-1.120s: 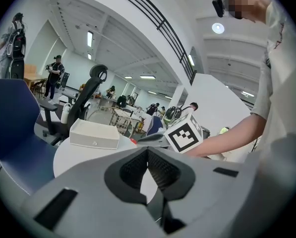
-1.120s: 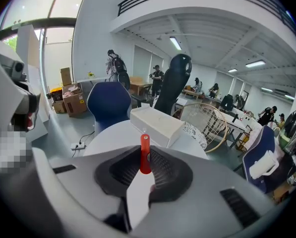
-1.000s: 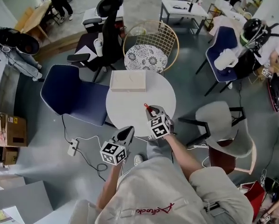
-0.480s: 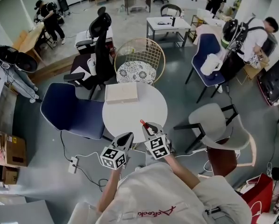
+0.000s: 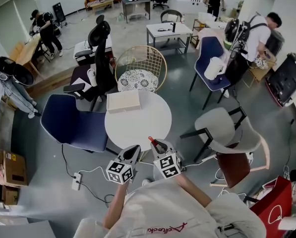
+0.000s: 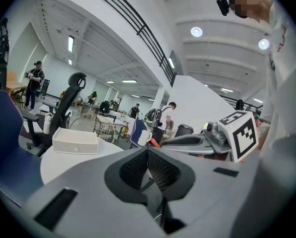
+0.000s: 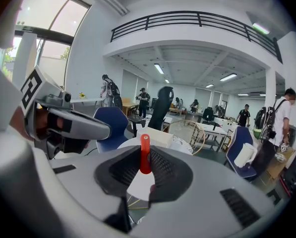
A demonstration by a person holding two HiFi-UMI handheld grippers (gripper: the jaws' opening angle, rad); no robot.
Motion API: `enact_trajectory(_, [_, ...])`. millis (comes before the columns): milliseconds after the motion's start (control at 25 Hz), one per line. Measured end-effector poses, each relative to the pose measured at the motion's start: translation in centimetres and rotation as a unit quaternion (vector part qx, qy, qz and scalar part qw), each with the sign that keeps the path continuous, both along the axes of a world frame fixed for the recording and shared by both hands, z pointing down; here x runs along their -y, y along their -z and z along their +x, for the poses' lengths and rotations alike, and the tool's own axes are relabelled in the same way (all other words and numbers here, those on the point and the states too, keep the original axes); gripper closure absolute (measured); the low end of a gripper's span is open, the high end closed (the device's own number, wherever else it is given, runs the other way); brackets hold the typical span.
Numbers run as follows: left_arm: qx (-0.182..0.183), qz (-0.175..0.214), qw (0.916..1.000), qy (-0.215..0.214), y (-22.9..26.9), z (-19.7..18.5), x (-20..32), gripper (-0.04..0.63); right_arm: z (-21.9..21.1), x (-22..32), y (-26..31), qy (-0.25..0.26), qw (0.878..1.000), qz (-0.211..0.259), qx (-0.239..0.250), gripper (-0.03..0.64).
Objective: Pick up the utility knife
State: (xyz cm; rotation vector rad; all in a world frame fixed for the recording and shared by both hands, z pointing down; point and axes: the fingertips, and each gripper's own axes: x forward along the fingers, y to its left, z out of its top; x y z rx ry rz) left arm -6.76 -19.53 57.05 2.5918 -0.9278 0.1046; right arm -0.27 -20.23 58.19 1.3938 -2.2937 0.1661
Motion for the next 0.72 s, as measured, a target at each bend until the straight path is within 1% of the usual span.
enact_trajectory(160, [-0.002, -0.005, 1.0, -0.005, -0.5, 0.6, -1.6, 0.583, 0.5, -1.8, -0.1, -0.007, 1.0, -0.002, 0.01, 0.552])
enact_trajectory(240, [-0.002, -0.006, 1.0, -0.004, -0.5, 1.0, -2.3, 0.583, 0.7, -2.6, -0.3, -0.004, 1.0, -0.006, 0.01, 0.552])
enact_trajectory(320, [-0.003, -0.004, 1.0, -0.002, -0.3, 1.4, -2.9, 0.583, 0.9, -3.1, -0.1, 0.001, 1.0, -0.001, 0.009, 0.552])
enact_trajectory(600, [0.0, -0.001, 0.9998, 0.021, 0.5, 2.8, -6.0, 0.583, 2.5, -6.3, 0.5, 0.025, 1.0, 0.002, 0.009, 0.552])
enact_trajectory(720, [0.003, -0.006, 0.9995, 0.03, 0.4, 3.7, -8.1, 0.583, 3.8, -8.6, 0.4, 0.031, 0.999, -0.007, 0.01, 0.552])
